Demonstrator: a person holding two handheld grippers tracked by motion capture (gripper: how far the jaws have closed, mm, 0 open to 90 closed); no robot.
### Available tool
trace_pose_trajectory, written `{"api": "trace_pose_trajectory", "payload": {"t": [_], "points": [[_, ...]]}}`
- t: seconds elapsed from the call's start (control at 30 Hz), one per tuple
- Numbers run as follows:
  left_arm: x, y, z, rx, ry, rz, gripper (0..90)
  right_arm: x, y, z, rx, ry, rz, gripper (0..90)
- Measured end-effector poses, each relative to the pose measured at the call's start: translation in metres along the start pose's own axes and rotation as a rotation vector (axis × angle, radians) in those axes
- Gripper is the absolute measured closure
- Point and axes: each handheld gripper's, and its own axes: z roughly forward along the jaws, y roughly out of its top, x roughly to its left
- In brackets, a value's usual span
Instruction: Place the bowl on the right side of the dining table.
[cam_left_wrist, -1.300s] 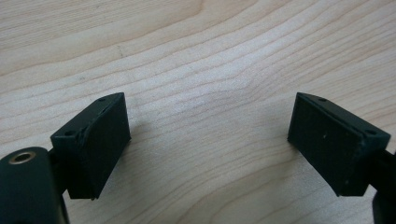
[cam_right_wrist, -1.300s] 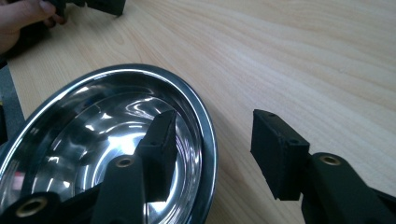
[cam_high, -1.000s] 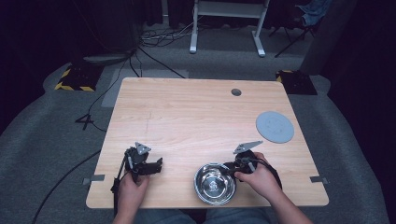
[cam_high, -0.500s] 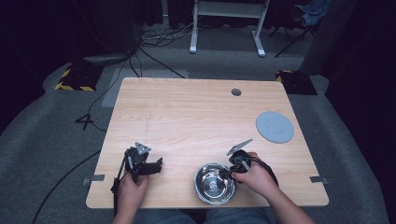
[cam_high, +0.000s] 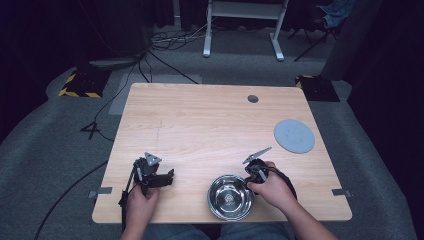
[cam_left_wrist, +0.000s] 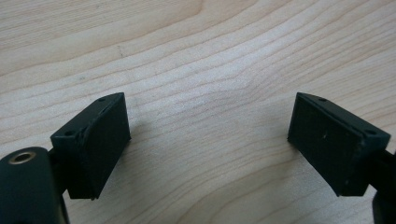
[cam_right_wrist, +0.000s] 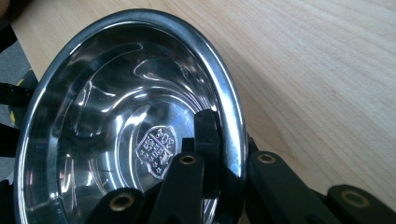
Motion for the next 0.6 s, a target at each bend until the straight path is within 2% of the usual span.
{"api": "trace_pose_trajectory", "payload": {"t": [0.13, 0.6], "points": [[0.0, 0.0, 0.0, 0.0, -0.001, 0.0, 12.9, 0.001, 0.002, -0.005, -0.008, -0.021, -0.012, 87.2], [0.0, 0.0, 0.0, 0.0, -0.001, -0.001, 12.8, -0.001, 0.011, -0.028, -0.071, -0.051, -0.015, 87.0]]}}
